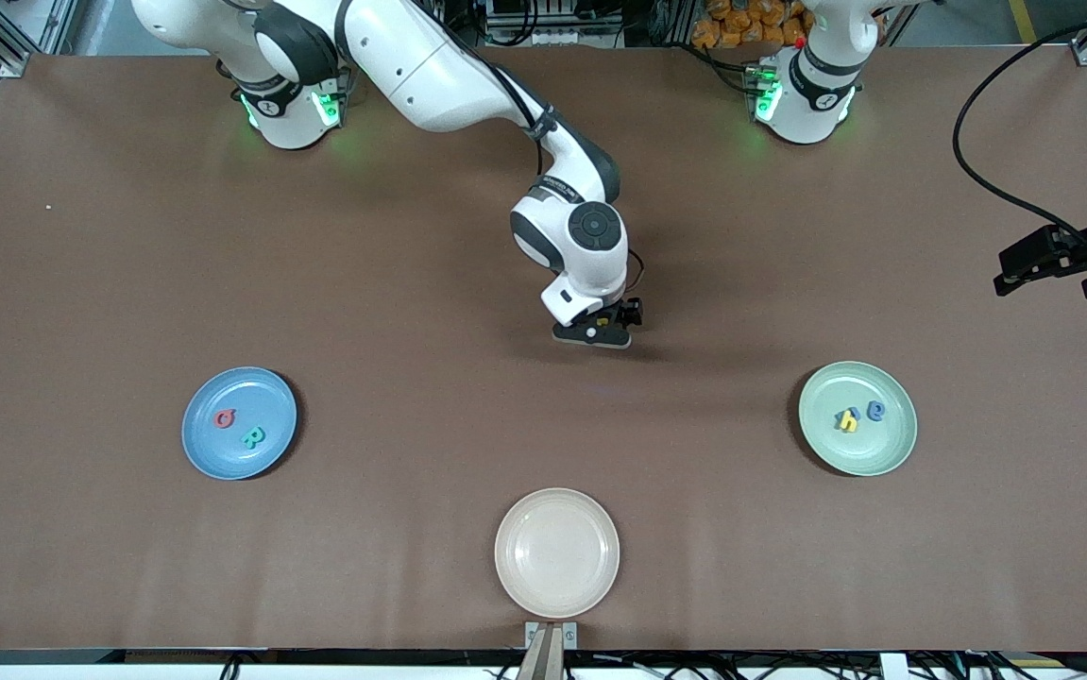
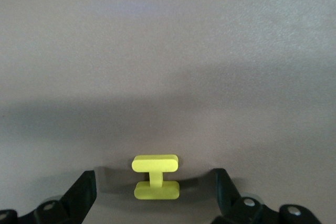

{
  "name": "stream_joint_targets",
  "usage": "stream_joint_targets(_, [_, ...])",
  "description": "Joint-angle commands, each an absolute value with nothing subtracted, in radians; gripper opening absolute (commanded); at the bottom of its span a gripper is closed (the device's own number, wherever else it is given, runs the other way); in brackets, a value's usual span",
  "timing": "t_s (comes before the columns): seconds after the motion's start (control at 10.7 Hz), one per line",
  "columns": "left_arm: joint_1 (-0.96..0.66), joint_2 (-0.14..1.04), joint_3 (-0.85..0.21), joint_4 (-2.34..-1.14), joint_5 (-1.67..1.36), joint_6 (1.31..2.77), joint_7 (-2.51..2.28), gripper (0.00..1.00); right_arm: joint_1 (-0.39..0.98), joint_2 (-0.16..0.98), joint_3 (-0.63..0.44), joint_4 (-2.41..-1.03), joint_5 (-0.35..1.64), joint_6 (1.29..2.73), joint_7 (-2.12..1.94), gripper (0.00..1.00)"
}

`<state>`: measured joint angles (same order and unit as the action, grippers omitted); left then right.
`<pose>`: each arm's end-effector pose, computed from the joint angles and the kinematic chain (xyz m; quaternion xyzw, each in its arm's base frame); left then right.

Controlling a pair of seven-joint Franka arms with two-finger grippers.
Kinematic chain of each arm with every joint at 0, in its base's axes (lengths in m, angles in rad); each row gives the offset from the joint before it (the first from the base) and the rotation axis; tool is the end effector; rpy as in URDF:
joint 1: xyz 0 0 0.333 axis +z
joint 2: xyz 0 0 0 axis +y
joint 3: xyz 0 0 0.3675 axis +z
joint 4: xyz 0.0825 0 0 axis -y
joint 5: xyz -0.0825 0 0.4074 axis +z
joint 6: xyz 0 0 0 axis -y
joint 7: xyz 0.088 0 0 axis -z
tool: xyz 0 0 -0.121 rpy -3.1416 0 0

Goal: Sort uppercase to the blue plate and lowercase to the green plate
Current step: 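Grasp the yellow H with the right gripper while the left gripper withdraws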

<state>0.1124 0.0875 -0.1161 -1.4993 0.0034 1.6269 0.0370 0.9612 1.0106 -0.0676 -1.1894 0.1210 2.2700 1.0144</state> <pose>0.6156 0.0016 0.6508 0.9996 -0.0201 0.0204 0.0030 0.5031 0.6598 0.1719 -0.9959 0.0807 -0.0049 0.0409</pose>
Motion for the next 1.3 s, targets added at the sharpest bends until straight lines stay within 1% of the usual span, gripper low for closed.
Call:
stream_joint_targets(0.0, [0.103, 0.061, -0.103, -1.522, -0.020, 1.617, 0.035, 1.00, 0.974, 1.034, -0.080, -1.155, 0.124, 2.269, 1.026, 1.00])
stream_joint_targets(0.09, [0.100, 0.061, -0.103, -1.522, -0.020, 1.617, 0.035, 1.00, 0.974, 1.034, -0.081, -1.155, 0.123, 2.269, 1.026, 1.00])
stream_joint_targets(0.19, [0.100, 0.061, -0.103, -1.522, -0.018, 1.617, 0.035, 1.00, 0.974, 1.034, -0.081, -1.155, 0.123, 2.269, 1.025, 0.78])
stream_joint_targets(0.28, [0.097, 0.061, -0.103, -1.520, -0.018, 1.617, 0.035, 1.00, 0.974, 1.034, -0.081, -1.155, 0.121, 2.269, 1.022, 0.31])
stream_joint_targets(0.37, [0.095, 0.061, -0.104, -1.519, -0.018, 1.617, 0.035, 1.00, 0.974, 1.034, -0.081, -1.157, 0.106, 2.269, 1.017, 0.00])
stream_joint_targets(0.65, [0.040, 0.061, -0.104, -1.517, -0.008, 1.617, 0.022, 1.00, 0.976, 1.034, -0.081, -1.160, 0.069, 2.267, 1.014, 0.00])
stream_joint_targets(0.84, [0.032, 0.061, -0.106, -1.517, -0.006, 1.617, 0.008, 1.00, 0.974, 1.028, -0.087, -1.158, 0.071, 2.261, 1.012, 0.00])
stream_joint_targets(1.02, [0.032, 0.063, -0.106, -1.520, -0.006, 1.617, 0.006, 1.00, 0.963, 0.996, -0.095, -1.158, 0.074, 2.237, 1.006, 0.00])
stream_joint_targets(1.21, [0.026, 0.064, -0.107, -1.520, -0.006, 1.617, 0.006, 1.00, 0.937, 0.938, -0.098, -1.166, 0.078, 2.185, 0.970, 0.00])
